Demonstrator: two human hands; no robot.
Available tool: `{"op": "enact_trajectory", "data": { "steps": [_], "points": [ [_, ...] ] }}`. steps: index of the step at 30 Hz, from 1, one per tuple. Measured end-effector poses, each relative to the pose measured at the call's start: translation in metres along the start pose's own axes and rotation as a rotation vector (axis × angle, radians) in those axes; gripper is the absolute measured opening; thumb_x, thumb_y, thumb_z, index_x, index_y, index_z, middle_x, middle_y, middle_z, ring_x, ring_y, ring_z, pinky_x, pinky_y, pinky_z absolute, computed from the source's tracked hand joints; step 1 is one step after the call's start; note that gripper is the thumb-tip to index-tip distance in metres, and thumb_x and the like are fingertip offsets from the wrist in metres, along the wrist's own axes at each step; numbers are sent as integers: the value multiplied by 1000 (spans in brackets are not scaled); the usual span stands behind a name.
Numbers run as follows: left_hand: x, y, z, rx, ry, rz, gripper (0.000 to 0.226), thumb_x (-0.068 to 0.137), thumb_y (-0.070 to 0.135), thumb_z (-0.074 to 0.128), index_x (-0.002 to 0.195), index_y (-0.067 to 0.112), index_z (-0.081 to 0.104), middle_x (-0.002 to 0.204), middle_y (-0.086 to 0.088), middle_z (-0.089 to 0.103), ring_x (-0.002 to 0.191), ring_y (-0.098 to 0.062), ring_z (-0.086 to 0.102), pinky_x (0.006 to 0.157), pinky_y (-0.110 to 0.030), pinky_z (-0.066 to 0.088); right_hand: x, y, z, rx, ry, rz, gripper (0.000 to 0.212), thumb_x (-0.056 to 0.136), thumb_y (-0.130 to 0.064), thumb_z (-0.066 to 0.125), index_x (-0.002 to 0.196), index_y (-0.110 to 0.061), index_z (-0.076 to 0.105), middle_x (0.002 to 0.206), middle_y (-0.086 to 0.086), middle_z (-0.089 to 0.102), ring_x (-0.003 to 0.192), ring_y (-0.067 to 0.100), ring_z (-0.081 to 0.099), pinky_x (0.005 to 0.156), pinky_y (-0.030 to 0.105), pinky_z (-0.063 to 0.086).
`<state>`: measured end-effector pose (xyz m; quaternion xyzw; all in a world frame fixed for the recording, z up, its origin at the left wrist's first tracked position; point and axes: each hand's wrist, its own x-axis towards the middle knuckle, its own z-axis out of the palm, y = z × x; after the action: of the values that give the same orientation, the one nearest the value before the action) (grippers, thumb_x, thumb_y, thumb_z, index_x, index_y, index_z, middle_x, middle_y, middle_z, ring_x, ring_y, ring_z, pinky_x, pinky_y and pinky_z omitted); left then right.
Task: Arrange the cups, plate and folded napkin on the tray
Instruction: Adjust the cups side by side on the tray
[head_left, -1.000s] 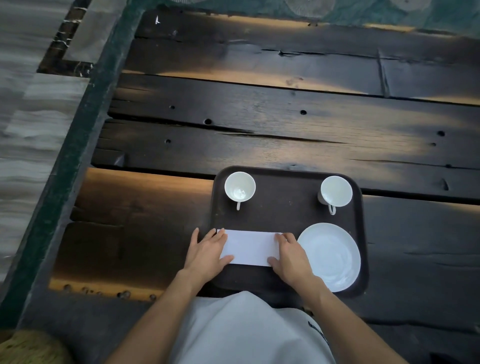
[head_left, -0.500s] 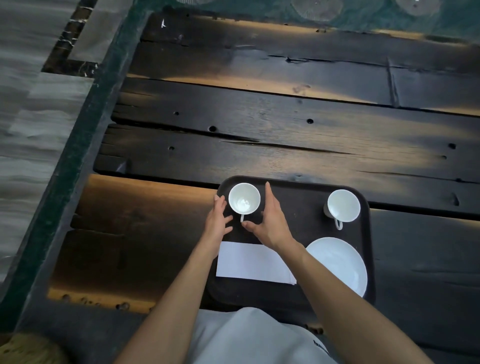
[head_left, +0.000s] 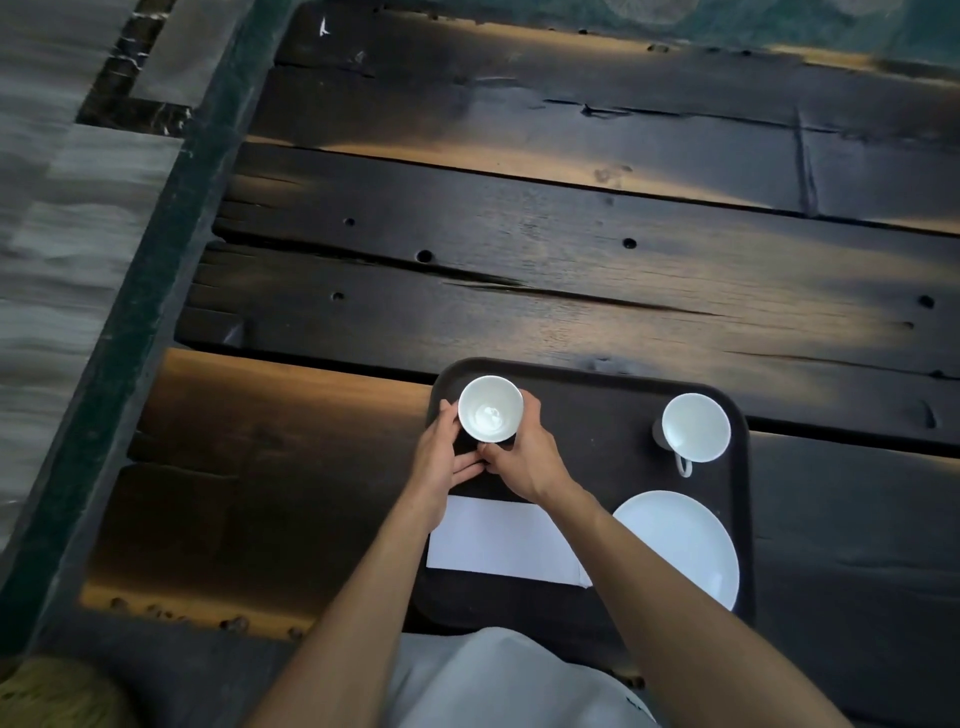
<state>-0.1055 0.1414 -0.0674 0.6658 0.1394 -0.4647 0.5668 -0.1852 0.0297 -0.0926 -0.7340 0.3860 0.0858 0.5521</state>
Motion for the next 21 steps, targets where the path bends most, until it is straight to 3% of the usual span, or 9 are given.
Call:
{"op": "enact_trajectory", "data": {
  "steps": [4, 7, 13, 16, 21],
  "points": [
    [2, -5, 13, 8, 8, -16, 20, 102, 60, 42, 108, 53, 60, 97, 29, 65, 87, -14, 78, 68, -25, 61, -1, 2, -10, -20, 31, 16, 83, 81, -17, 69, 144, -32, 19, 120, -8, 52, 110, 20, 59, 87, 41, 59],
    [3, -10, 26, 17, -5, -21, 16, 102, 57, 44, 107, 55, 59, 97, 29, 64, 85, -12, 78, 66, -24, 60, -4, 7, -21, -26, 42, 28, 83, 81, -15, 70, 145, -30, 18, 120, -8, 50, 112, 20, 57, 90, 42, 58],
    [-2, -19, 53, 32, -29, 28, 26, 103, 44, 53, 127, 50, 62, 112, 22, 66, 87, -9, 77, 66, -21, 59, -10, 22, -45, -35, 67, 45, 81, 82, -17, 67, 145, -28, 18, 119, -6, 52, 112, 22, 58, 92, 45, 57],
    [-3, -24, 64, 28, -30, 53, 35, 105, 34, 53, 139, 40, 58, 120, 15, 64, 84, -6, 77, 64, -21, 58, -12, 27, -54, -13, 74, 50, 78, 82, -21, 67, 143, -31, 20, 117, -5, 54, 107, 21, 61, 88, 43, 59],
    [-3, -29, 72, 28, -44, 72, 37, 106, 26, 52, 143, 33, 56, 130, 9, 59, 85, -10, 77, 66, -23, 59, -15, 35, -62, 18, 84, 59, 78, 80, -22, 68, 141, -32, 20, 115, -3, 57, 93, 12, 61, 79, 35, 60]
  ]
}}
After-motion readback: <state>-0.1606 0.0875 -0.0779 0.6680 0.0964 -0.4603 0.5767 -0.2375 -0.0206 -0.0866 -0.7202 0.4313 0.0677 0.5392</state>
